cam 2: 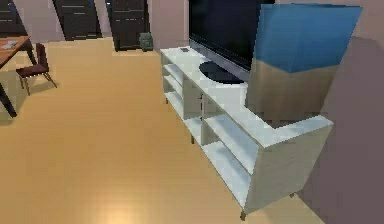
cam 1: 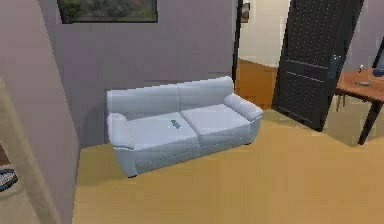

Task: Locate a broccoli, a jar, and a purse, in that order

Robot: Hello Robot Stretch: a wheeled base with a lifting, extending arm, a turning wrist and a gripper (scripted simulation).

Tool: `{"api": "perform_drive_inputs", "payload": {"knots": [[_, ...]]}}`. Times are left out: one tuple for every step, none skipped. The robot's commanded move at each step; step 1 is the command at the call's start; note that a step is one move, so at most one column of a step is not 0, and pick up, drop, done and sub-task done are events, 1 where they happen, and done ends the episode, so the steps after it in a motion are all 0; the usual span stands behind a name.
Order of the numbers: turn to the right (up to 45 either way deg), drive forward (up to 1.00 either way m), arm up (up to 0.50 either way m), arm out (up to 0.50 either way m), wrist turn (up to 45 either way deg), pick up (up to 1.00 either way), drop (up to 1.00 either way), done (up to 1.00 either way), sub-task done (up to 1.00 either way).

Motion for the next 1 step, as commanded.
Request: {"api": "perform_drive_inputs", "payload": {"knots": [[0.0,0.3,0.0,0.0,0.0,0.0,0.0,0.0,0.0]]}}
